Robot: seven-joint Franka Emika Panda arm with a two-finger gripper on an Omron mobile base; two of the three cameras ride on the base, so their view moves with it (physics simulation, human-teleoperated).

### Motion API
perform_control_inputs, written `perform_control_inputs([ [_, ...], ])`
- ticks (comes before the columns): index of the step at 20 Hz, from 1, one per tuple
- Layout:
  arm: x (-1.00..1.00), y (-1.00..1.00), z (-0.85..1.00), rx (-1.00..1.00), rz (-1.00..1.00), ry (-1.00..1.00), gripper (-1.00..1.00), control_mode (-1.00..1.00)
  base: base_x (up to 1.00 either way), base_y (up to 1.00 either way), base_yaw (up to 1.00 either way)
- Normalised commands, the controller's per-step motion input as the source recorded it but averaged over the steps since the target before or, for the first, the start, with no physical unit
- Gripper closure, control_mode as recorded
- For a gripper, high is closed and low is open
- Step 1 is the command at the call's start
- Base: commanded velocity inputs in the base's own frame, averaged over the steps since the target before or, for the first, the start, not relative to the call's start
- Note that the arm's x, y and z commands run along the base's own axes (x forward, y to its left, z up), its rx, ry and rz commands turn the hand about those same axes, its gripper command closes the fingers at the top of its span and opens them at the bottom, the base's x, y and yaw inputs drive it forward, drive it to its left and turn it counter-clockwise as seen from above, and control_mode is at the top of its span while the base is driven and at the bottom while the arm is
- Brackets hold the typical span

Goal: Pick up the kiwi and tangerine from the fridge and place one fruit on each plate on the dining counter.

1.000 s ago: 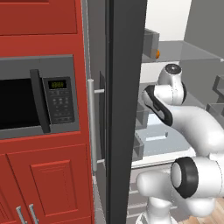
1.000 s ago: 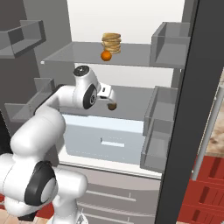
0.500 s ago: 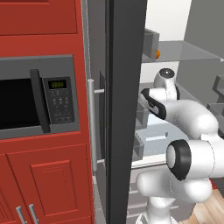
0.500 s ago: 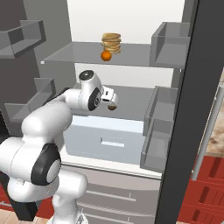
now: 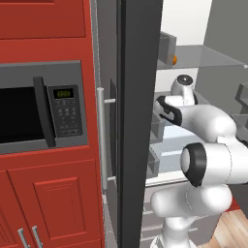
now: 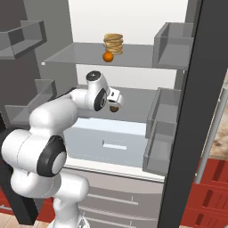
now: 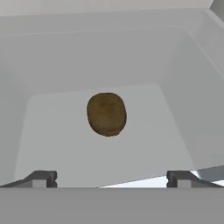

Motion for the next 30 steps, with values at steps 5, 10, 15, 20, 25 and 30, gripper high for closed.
perform_control_inputs([
  [5,0.28,-0.07,-0.19,0.0,0.0,0.0,-1.0,-1.0,0.0,0.0,0.0],
  [10,0.34,0.0,-0.22,0.0,0.0,0.0,-1.0,-1.0,0.0,0.0,0.0],
  [15,0.32,0.0,-0.14,0.0,0.0,0.0,-1.0,-1.0,0.0,0.0,0.0],
  [20,0.29,0.0,-0.14,0.0,0.0,0.0,-1.0,-1.0,0.0,0.0,0.0],
  [25,0.07,0.0,-0.22,0.0,0.0,0.0,-1.0,-1.0,0.0,0.0,0.0],
  [30,0.13,-0.02,-0.14,0.0,0.0,0.0,-1.0,-1.0,0.0,0.0,0.0],
])
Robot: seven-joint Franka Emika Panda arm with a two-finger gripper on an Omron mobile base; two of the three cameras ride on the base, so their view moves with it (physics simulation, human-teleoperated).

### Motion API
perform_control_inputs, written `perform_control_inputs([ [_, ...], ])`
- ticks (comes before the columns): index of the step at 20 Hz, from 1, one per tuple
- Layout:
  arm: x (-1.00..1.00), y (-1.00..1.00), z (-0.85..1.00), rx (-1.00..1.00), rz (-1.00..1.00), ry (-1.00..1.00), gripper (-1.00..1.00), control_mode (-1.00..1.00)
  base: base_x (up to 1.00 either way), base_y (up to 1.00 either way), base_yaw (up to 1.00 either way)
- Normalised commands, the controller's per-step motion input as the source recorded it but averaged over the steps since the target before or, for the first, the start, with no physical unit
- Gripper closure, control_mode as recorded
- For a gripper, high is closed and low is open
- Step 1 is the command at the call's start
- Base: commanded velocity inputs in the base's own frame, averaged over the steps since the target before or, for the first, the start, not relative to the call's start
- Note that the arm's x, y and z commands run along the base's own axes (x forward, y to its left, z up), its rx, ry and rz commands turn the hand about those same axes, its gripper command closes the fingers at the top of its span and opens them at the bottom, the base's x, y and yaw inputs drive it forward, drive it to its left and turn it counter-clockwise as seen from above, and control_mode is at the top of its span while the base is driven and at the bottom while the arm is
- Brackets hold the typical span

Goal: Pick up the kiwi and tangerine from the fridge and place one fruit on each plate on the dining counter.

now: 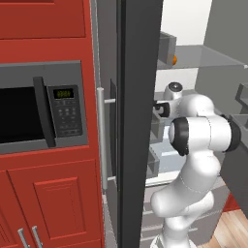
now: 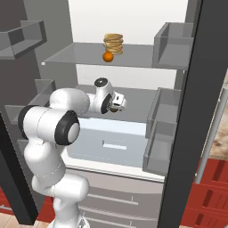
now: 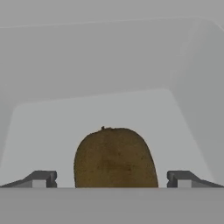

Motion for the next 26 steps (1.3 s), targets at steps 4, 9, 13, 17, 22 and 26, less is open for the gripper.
perform_control_inputs([
  [4,0.17,-0.07,-0.07,0.0,0.0,0.0,-1.0,-1.0,0.0,0.0,0.0],
  [9,0.02,-0.01,-0.02,0.01,0.0,0.01,1.0,-1.0,0.0,0.0,0.0],
  [13,0.01,0.01,0.07,0.0,0.0,0.02,1.0,-1.0,0.0,0.0,0.0],
  [17,-0.27,0.0,0.66,0.0,0.0,-0.01,1.0,-1.0,0.0,0.0,0.0],
  [22,-0.82,0.09,0.95,0.0,0.04,-0.01,1.0,-1.0,0.0,0.0,0.0],
  [26,-1.0,0.18,0.66,0.0,0.01,0.0,1.0,-1.0,0.0,0.0,0.0],
])
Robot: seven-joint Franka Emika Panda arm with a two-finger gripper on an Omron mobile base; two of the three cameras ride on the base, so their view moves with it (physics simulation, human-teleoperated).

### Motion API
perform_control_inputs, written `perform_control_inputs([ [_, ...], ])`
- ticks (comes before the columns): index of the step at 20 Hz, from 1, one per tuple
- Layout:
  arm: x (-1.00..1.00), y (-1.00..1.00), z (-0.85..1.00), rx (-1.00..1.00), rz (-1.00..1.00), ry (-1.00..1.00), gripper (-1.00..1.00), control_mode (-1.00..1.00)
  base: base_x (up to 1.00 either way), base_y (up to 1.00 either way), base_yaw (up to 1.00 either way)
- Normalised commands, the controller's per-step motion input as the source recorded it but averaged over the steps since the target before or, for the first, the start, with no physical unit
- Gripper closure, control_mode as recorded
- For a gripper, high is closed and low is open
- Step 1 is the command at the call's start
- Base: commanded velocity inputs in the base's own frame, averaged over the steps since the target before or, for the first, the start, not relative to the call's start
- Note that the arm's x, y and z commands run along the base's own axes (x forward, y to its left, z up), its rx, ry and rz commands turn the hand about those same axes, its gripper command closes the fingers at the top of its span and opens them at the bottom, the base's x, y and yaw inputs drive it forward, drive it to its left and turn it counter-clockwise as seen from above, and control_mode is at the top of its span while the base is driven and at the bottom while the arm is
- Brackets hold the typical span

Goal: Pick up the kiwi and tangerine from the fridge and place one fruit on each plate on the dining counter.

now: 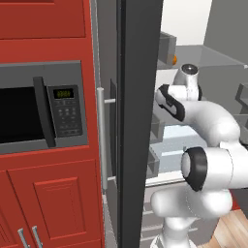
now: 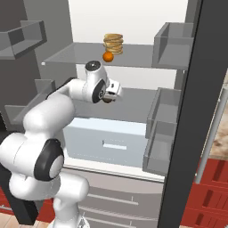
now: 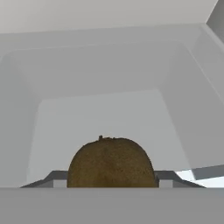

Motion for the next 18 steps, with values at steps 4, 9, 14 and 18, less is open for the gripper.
perform_control_inputs([
  [4,-1.0,0.23,0.64,0.0,0.0,0.01,1.0,-1.0,0.0,0.0,0.0],
  [9,-1.0,0.21,0.73,0.0,0.0,0.0,1.0,-1.0,0.0,0.0,0.0],
  [14,-0.91,0.31,0.55,0.0,0.0,-0.03,1.0,-1.0,0.0,0.0,0.0],
  [18,-0.96,0.1,0.18,0.0,0.0,-0.04,1.0,-1.0,0.0,0.0,0.0],
])
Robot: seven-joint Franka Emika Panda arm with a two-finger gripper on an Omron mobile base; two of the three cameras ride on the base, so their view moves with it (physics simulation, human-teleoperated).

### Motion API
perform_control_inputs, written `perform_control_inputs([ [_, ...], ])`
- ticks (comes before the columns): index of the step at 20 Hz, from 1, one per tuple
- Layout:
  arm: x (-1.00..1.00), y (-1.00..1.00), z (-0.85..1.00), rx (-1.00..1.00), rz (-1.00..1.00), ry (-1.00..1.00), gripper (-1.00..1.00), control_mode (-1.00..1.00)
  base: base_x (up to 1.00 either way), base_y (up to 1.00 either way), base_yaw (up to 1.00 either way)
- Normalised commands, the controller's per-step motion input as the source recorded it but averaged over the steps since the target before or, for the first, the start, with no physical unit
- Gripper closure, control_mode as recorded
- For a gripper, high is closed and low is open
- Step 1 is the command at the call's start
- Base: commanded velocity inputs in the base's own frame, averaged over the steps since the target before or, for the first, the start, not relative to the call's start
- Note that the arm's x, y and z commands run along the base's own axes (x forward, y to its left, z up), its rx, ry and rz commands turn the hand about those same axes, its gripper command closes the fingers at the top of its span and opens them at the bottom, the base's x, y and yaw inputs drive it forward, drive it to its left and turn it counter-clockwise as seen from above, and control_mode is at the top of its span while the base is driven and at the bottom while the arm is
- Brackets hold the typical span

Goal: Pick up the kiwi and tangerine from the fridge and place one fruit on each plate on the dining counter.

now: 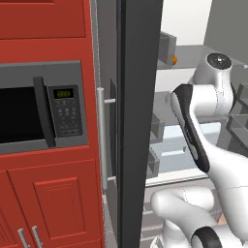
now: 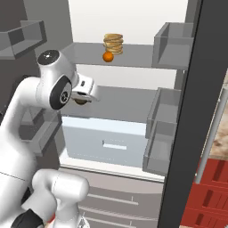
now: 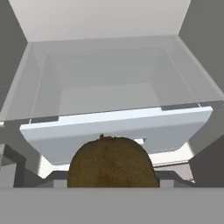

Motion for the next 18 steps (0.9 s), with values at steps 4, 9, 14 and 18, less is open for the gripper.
perform_control_inputs([
  [4,-0.43,0.0,-0.01,0.0,0.0,0.0,1.0,1.0,-0.5,0.0,0.0],
  [9,0.0,0.0,0.0,0.0,0.0,0.0,1.0,1.0,-1.0,0.06,0.01],
  [14,0.0,0.0,0.0,0.0,0.0,0.0,1.0,1.0,-0.88,0.22,0.48],
  [18,0.0,0.0,0.0,0.0,0.0,0.0,1.0,1.0,-0.38,0.08,0.92],
])
